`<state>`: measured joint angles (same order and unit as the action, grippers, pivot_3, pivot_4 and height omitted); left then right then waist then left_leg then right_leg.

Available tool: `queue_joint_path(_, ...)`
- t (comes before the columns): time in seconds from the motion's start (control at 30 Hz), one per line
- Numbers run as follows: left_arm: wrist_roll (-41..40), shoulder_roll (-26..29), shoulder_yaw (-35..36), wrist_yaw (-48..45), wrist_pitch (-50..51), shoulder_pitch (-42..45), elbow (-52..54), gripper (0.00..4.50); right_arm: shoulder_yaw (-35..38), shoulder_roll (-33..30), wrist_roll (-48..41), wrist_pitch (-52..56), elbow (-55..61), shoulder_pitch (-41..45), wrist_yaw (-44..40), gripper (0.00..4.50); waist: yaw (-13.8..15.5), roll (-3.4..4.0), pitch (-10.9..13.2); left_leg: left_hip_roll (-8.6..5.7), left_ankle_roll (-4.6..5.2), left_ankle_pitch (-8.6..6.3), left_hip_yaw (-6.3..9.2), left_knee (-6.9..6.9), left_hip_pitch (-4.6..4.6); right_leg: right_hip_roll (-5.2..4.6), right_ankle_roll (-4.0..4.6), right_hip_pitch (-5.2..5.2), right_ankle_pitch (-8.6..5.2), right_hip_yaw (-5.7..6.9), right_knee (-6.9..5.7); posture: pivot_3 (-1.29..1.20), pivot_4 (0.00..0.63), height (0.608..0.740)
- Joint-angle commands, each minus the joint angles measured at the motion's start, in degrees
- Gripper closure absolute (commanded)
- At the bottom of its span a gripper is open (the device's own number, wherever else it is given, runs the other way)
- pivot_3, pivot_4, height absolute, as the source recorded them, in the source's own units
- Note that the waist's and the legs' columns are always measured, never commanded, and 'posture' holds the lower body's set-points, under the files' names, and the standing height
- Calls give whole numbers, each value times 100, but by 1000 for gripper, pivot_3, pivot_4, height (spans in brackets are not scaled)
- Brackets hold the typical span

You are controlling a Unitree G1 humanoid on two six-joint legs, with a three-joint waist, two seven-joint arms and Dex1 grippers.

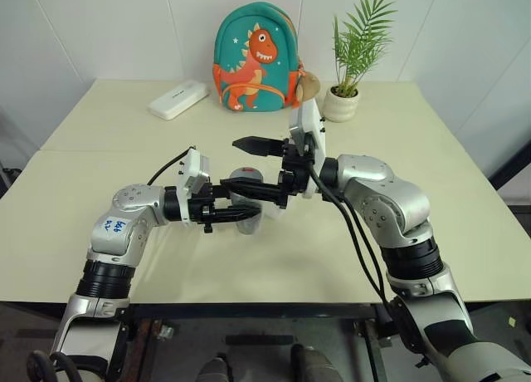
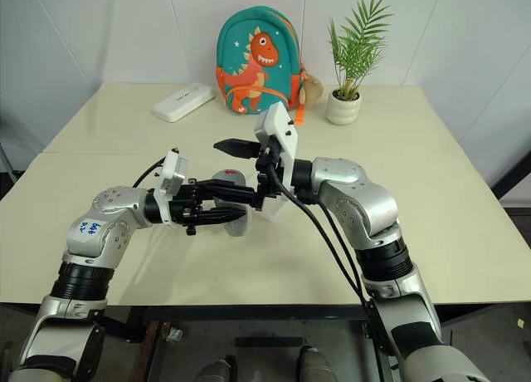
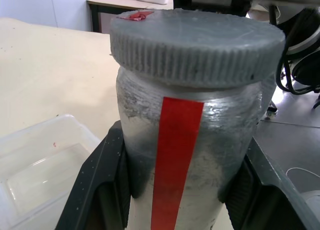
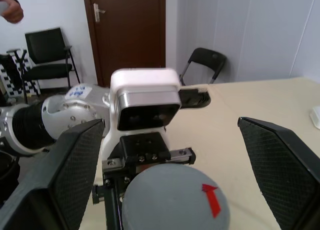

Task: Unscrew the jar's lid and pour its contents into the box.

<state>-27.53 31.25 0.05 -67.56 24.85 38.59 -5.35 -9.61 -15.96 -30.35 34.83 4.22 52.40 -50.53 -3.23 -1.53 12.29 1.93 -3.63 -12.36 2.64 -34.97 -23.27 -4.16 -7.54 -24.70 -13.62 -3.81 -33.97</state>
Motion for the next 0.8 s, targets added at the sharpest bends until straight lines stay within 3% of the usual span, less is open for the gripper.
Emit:
queue_joint_path(0.03,-78,-1,61,-17,-86,18,141,2565,-25,77,155,-167,17,182,74,18,-9,0,0,0,0,0,0,1,0,0,-1,-1,1,0,-1,0,150,740)
queue_joint_path(0.4,-94,13,71,-8,-88,22,146,2565,40,-167,635,-701,-640,271,-226,18,1,0,0,0,0,0,0,2,0,0,-6,-1,3,0,-1,0,150,740)
queue_joint_path(0.8,-85,55,104,44,-98,19,120,2565,246,-506,449,-633,-637,169,-451,18,2,0,0,0,0,0,0,2,0,0,-6,0,3,0,0,0,150,740)
